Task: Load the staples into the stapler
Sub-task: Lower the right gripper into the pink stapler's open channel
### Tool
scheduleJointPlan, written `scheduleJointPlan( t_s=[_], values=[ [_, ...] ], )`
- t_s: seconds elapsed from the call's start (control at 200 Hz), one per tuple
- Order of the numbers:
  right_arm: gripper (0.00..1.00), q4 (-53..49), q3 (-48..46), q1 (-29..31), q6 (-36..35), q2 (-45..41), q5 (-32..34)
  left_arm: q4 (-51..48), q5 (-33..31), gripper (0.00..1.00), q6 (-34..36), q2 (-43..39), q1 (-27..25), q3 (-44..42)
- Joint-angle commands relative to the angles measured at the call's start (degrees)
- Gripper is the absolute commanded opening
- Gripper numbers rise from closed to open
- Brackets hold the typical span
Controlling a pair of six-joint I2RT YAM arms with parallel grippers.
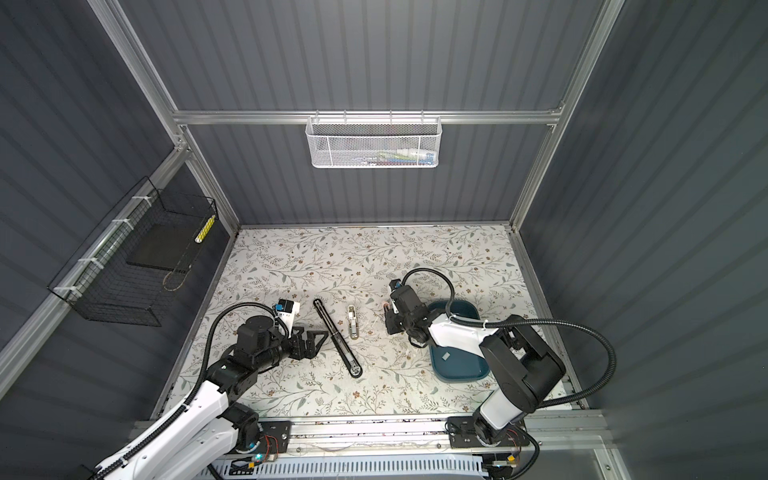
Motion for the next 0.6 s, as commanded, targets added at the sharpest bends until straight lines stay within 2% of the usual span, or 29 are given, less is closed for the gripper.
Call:
scheduleJointPlan(
  t_s=[0.0, 0.595],
  values=[
    [0.12, 0.49, -0.30, 0.20, 0.23, 0.44, 0.77, 0.44, 0.57, 0.99, 1.05, -0.40, 0.17, -0.34],
    [0.12, 0.26, -0.16, 0.26, 0.05, 1.94, 0.99, 0.36, 0.50, 0.99, 1.02, -0.31, 0.15, -0.34]
  ],
)
